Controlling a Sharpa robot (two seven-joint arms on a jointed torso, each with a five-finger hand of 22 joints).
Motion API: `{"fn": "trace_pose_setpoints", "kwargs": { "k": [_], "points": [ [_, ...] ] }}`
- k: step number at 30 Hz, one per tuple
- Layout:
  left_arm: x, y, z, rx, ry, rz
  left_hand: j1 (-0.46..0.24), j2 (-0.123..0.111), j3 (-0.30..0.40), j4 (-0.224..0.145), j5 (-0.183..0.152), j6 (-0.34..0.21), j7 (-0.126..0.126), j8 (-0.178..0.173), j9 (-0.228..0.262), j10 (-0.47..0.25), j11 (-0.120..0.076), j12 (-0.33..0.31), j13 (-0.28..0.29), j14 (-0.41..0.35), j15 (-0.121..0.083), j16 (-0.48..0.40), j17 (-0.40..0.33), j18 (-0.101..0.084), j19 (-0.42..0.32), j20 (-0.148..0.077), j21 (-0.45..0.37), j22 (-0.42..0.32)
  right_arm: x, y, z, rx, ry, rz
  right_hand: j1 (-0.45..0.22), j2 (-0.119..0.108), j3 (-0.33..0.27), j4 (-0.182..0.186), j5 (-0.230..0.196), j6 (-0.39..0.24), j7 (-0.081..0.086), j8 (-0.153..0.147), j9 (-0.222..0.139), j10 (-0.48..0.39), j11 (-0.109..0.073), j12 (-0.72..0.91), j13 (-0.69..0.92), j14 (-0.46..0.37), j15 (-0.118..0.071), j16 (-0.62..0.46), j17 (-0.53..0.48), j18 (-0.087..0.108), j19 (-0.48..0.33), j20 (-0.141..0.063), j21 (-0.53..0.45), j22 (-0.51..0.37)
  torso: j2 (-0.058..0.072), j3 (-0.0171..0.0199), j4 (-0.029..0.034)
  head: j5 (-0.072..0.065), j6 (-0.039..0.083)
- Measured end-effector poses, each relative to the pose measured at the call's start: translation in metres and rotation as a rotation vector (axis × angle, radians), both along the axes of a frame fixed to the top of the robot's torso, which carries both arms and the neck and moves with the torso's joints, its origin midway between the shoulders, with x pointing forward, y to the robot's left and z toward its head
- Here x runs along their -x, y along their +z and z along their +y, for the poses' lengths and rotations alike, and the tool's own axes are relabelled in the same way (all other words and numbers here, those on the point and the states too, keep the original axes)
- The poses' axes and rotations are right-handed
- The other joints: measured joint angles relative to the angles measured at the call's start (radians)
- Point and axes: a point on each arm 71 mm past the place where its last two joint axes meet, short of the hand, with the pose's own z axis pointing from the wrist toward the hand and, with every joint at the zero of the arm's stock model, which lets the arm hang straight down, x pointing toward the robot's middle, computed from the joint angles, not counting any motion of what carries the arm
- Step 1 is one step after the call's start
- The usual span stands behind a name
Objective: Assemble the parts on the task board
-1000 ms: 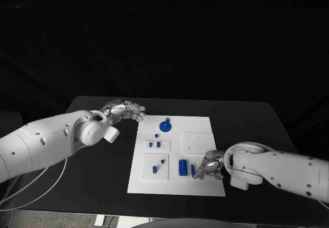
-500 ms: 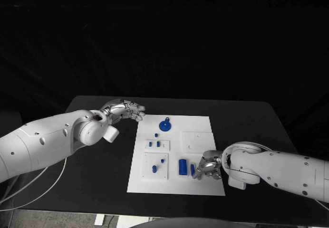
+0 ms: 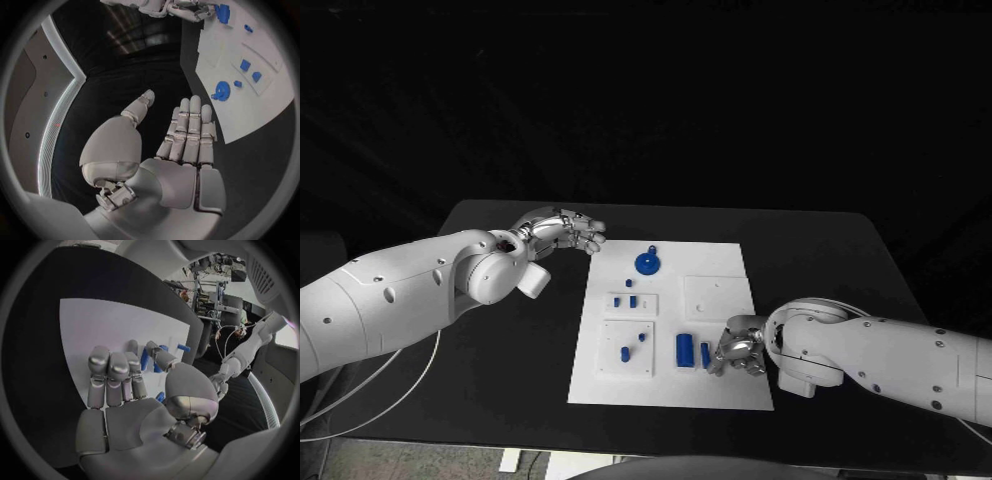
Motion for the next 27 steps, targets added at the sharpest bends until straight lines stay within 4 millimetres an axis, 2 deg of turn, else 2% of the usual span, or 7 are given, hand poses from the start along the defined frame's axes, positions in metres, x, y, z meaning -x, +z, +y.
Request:
{"fn": "trace_pose_setpoints", "kwargs": {
  "k": [5,9,14,19,22,27],
  "points": [
    [0.0000,0.0000,-0.0003,0.000,-0.001,0.000,0.000,0.000,0.000,0.000,0.000,0.000,0.000,0.000,0.000,0.000,0.000,0.000,0.000,0.000,0.000,0.000,0.000,0.000,0.000,0.000,0.000,0.001,-0.0011,-0.0002,-0.0012,0.003,-0.008,-0.007,0.000,0.000,0.006,0.006,0.000,0.005,-0.002,0.001,0.001,0.004,0.003,0.000,0.000,0.002,0.001,0.000,0.001,0.000,0.000,0.000,0.000,0.000,0.000,0.0005,0.0000,0.000,0.000],
    [0.0000,-0.0001,-0.0003,0.000,-0.001,0.001,0.000,0.000,0.003,0.003,0.000,0.000,0.000,0.000,0.000,0.000,0.000,0.000,0.000,0.000,0.000,-0.004,0.001,0.000,0.000,0.000,0.000,0.001,-0.0013,-0.0005,-0.0017,0.004,-0.011,-0.009,-0.005,0.011,0.015,0.018,0.000,0.005,-0.002,0.003,0.000,0.004,0.003,0.000,0.001,0.002,0.001,0.000,0.001,0.000,0.002,0.002,0.000,0.000,0.000,0.0005,-0.0001,0.000,0.000],
    [0.0001,-0.0002,-0.0003,-0.001,-0.001,0.002,0.000,0.000,0.003,0.003,0.000,0.000,0.000,0.000,0.000,0.000,0.000,0.000,0.000,0.000,0.000,-0.004,0.001,0.000,0.000,0.000,0.000,0.001,-0.0009,-0.0006,-0.0014,0.003,-0.008,-0.007,-0.009,0.013,0.014,0.023,0.000,0.005,-0.002,-0.001,-0.001,0.007,0.000,0.000,0.001,0.002,0.002,0.000,0.002,0.000,0.002,0.002,0.000,0.000,0.000,0.0000,0.0000,-0.001,0.002],
    [0.0001,-0.0003,-0.0001,-0.002,-0.002,0.003,0.000,0.000,0.003,0.003,0.000,0.000,0.000,0.000,0.000,0.000,0.000,0.000,0.000,0.000,0.000,-0.004,0.001,0.000,0.000,0.000,0.000,0.001,-0.0012,-0.0008,-0.0012,0.005,-0.003,-0.001,-0.014,-0.010,0.014,0.023,0.000,0.005,-0.002,-0.001,-0.002,0.007,0.000,0.000,0.001,0.002,0.002,0.000,0.002,0.000,0.002,0.002,0.000,0.000,0.000,0.0000,0.0000,-0.001,0.001],
    [0.0001,-0.0004,-0.0001,-0.002,-0.002,0.004,0.000,0.000,0.003,0.003,0.000,0.000,0.000,0.000,0.000,0.000,0.000,0.000,0.000,0.000,0.000,-0.004,0.002,0.000,0.000,0.000,0.000,0.001,-0.0014,-0.0006,-0.0010,0.008,0.000,0.003,-0.002,-0.024,0.014,0.003,0.000,0.007,-0.003,-0.001,-0.002,0.007,0.000,0.000,0.001,0.003,0.003,0.000,0.002,0.000,0.002,0.002,0.000,0.000,0.000,-0.0006,0.0000,0.000,0.000],
    [0.0001,-0.0005,-0.0002,-0.003,-0.003,0.004,0.000,0.000,0.003,0.003,0.000,0.000,0.000,0.000,0.000,0.000,0.000,0.000,0.001,0.000,0.000,-0.004,0.002,0.000,0.000,0.000,0.000,0.002,-0.0014,-0.0006,0.0002,0.015,0.004,0.010,-0.001,-0.026,0.018,-0.005,0.000,0.007,-0.003,-0.001,-0.002,0.007,0.000,0.000,0.001,0.003,0.003,0.000,0.002,0.000,0.002,0.002,0.000,0.000,0.000,-0.0006,0.0003,0.001,-0.001]
  ]
}}
